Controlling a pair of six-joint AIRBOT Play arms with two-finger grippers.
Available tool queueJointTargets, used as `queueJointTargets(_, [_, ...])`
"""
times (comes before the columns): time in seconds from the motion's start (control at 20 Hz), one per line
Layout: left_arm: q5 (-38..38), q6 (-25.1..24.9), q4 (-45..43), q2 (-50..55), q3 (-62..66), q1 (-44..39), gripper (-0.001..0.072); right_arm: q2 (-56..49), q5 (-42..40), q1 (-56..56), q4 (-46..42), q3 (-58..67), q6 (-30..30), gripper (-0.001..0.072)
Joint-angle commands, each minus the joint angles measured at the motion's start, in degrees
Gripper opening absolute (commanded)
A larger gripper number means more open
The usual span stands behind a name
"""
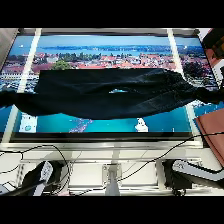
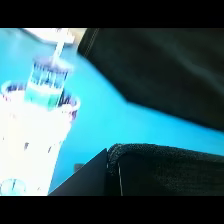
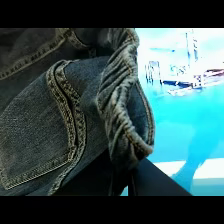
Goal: Fold the clothes and pants, and hang the long-sleeved shirts on hangers.
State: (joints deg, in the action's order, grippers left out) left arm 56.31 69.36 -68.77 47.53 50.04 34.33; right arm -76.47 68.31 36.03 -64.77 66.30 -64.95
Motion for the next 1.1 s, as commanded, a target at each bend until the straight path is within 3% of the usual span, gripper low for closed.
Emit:
queueJointTargets(0.0, [2.27,3.28,-6.60,5.42,0.04,-0.04,0.0024,0.04,-0.44,0.04,-0.57,-1.22,-0.50,0.0045])
queueJointTargets(0.25, [-18.16,2.29,6.88,21.00,0.07,-2.73,0.0026,0.04,-1.44,0.00,-0.52,-2.03,-0.52,0.0045])
queueJointTargets(0.4, [-30.21,-8.39,19.82,24.59,0.11,-5.35,0.0026,0.04,-3.96,0.00,-0.42,-2.03,-1.51,0.0045])
queueJointTargets(0.5, [-36.44,-16.00,22.99,25.03,0.09,-7.74,0.0026,0.04,-5.86,0.00,-0.37,-2.03,-2.67,0.0045])
queueJointTargets(0.65, [-41.90,-19.50,22.93,26.29,0.09,-10.62,0.0035,0.04,-8.26,0.00,-0.31,-2.03,-5.25,0.0045])
queueJointTargets(0.7, [-41.68,-19.50,22.93,26.97,0.07,-11.06,0.0161,0.04,-8.50,-0.02,-0.13,-2.03,-5.99,0.0045])
queueJointTargets(0.75, [-39.93,-19.45,22.75,27.39,0.04,-11.15,0.0506,0.04,-8.55,0.00,0.07,-2.03,-6.62,0.0045])
queueJointTargets(0.8, [-38.23,-19.17,22.77,27.47,0.04,-11.06,0.0695,0.04,-8.41,-0.02,0.26,-2.03,-6.62,0.0045])
queueJointTargets(0.95, [-31.17,-19.19,22.73,25.70,0.04,-7.15,0.0695,0.04,-7.85,0.00,0.72,-2.03,-6.69,0.0045])
queueJointTargets(1.0, [-26.56,-18.97,22.23,24.52,0.04,-4.44,0.0663,0.04,-7.82,0.00,0.74,-2.03,-7.32,0.0045])
queueJointTargets(1.05, [-21.11,-18.84,20.48,23.54,0.04,-1.53,0.0571,0.04,-7.87,-0.02,0.74,-2.03,-8.13,0.0045])
